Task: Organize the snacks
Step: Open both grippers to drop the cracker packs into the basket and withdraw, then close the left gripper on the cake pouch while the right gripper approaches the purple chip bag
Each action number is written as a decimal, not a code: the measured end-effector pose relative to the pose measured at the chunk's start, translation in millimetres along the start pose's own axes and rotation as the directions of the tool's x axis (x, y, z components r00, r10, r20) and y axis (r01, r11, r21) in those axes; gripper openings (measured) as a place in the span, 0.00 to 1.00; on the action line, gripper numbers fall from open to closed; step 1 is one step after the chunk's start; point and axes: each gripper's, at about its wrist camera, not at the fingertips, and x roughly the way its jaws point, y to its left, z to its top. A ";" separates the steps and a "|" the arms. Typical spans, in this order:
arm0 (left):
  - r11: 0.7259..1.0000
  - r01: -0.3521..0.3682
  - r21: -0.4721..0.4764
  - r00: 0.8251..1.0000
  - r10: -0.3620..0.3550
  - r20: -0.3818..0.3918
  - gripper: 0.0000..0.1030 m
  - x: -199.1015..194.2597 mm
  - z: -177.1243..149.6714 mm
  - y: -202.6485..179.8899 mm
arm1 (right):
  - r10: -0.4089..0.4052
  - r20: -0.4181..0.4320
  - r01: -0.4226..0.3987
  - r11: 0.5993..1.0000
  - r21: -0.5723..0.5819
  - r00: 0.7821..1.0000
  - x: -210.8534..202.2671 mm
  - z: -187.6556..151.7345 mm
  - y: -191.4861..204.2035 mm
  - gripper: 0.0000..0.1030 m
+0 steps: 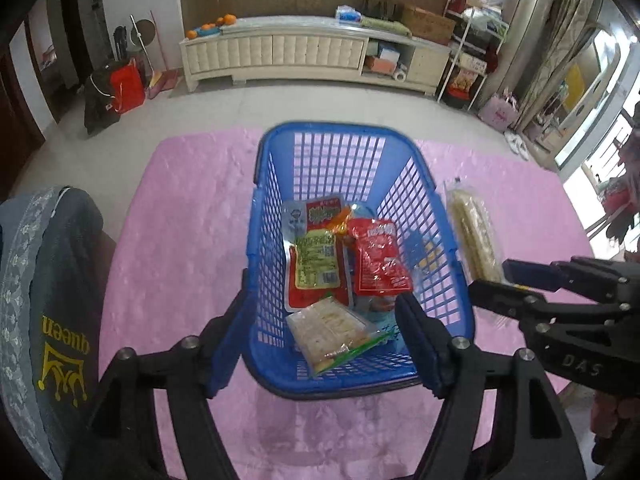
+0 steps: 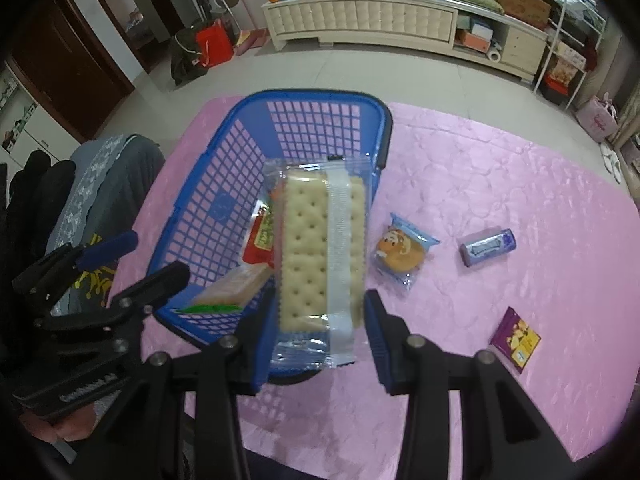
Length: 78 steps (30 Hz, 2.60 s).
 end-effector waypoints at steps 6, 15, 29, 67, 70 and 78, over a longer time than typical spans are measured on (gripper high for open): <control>1.000 -0.004 -0.012 0.999 0.004 0.035 0.68 -24.8 -5.8 15.1 | -0.001 0.018 0.002 0.999 -0.032 1.000 -12.5 1.5 23.7 0.45; 0.999 -0.014 -0.051 1.000 0.015 0.023 0.68 -23.9 -18.0 49.5 | -0.064 -0.033 0.061 0.994 -0.094 0.997 17.9 4.5 59.6 0.45; 0.997 -0.002 -0.076 1.000 0.000 -0.019 0.68 -7.5 -25.9 53.4 | -0.135 -0.089 0.125 0.986 -0.112 0.987 43.1 -3.1 62.2 0.65; 0.982 0.026 0.186 0.999 -0.033 0.037 0.78 -50.8 -20.0 -144.3 | -0.110 0.001 0.109 0.982 0.155 0.994 -81.9 -61.6 -116.2 0.70; 0.980 0.033 0.195 0.999 -0.037 0.013 0.78 -34.8 -21.7 -157.5 | -0.109 -0.014 0.110 0.979 0.172 0.994 -74.5 -65.6 -134.9 0.70; 0.958 0.007 0.287 1.000 -0.004 -0.010 0.78 10.8 -21.1 -201.8 | -0.096 -0.078 0.110 0.971 0.214 0.992 -37.1 -71.7 -181.9 0.70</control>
